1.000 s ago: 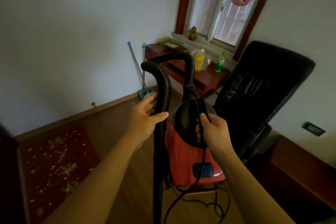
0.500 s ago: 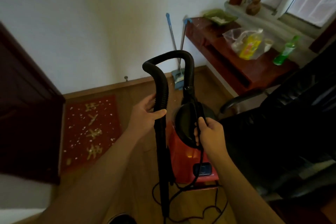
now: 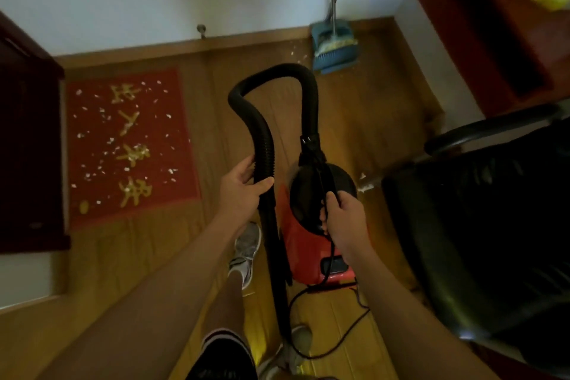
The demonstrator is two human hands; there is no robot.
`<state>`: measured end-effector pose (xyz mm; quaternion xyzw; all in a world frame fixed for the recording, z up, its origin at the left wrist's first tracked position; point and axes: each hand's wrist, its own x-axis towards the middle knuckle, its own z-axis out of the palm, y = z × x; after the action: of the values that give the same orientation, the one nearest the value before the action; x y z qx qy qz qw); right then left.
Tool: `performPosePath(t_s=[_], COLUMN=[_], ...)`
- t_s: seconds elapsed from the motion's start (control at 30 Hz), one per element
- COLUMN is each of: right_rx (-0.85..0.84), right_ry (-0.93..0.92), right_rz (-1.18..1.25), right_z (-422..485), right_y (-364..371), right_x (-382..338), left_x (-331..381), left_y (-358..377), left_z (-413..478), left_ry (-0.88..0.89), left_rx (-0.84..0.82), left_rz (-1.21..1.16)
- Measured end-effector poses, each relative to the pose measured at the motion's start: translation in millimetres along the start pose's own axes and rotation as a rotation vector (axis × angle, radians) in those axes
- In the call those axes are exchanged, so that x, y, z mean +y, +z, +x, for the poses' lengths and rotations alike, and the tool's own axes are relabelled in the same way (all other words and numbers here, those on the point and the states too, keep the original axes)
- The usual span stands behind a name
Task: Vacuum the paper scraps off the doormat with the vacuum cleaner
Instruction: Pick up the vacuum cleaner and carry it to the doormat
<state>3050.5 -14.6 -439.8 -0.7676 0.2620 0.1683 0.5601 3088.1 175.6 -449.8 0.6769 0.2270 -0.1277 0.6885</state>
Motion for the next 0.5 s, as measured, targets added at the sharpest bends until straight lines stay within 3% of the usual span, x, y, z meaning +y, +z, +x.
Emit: performPosePath(t_s=[0.5], right_rx=[-0.040], right_ry=[0.189], right_rz=[-0.133], right_z=[308], right_y=[136], right_x=[110], left_x=[-183], left_y=[-14], left_z=[305], left_ry=[-0.330], left_rx=[0.080], left_rz=[-0.024])
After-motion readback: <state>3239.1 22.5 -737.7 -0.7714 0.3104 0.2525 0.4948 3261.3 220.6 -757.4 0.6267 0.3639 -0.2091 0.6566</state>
